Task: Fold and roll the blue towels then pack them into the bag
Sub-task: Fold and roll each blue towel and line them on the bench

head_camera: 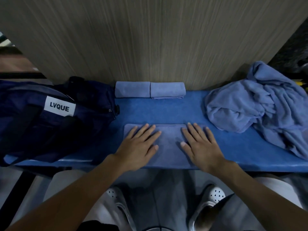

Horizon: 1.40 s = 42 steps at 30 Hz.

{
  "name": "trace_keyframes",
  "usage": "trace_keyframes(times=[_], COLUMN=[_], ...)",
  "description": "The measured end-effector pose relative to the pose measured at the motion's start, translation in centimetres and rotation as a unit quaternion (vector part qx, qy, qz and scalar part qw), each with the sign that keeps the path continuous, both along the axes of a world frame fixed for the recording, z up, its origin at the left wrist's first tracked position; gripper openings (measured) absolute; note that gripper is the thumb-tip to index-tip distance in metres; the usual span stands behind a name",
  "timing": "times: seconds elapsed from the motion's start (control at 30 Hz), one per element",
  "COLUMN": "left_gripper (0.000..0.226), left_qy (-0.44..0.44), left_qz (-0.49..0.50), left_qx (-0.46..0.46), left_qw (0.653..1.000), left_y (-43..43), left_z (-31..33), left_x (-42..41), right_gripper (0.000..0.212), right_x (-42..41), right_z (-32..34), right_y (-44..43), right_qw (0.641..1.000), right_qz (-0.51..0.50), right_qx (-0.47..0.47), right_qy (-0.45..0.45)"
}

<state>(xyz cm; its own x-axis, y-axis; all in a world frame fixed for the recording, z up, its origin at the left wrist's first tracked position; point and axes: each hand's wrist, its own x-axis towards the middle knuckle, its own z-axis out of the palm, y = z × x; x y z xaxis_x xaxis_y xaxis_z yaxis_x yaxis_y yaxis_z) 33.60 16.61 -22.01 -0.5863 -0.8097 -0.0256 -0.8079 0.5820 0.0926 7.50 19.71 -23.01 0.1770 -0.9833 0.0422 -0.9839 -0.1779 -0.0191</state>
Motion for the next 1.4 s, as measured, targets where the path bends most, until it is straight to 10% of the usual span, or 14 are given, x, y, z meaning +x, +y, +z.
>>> trace_keyframes(times=[0.73,1.4], left_gripper=[0.012,0.011], left_qy=[0.073,0.112], left_qz=[0.155,0.190], left_qx=[-0.047,-0.008], left_qw=[0.984,0.975], left_y=[-4.9,-4.7], left_z=[0.9,1.9], left_x=[0.9,1.1], right_gripper=[0.006,0.012], right_x=[-2.8,-3.8], right_z=[1.7,2.5], right_y=[-4.7,-4.7], right_qw=[0.981,0.959], right_qz=[-0.110,-0.047], right_qx=[-0.017,-0.092], right_qy=[-0.158,-0.264])
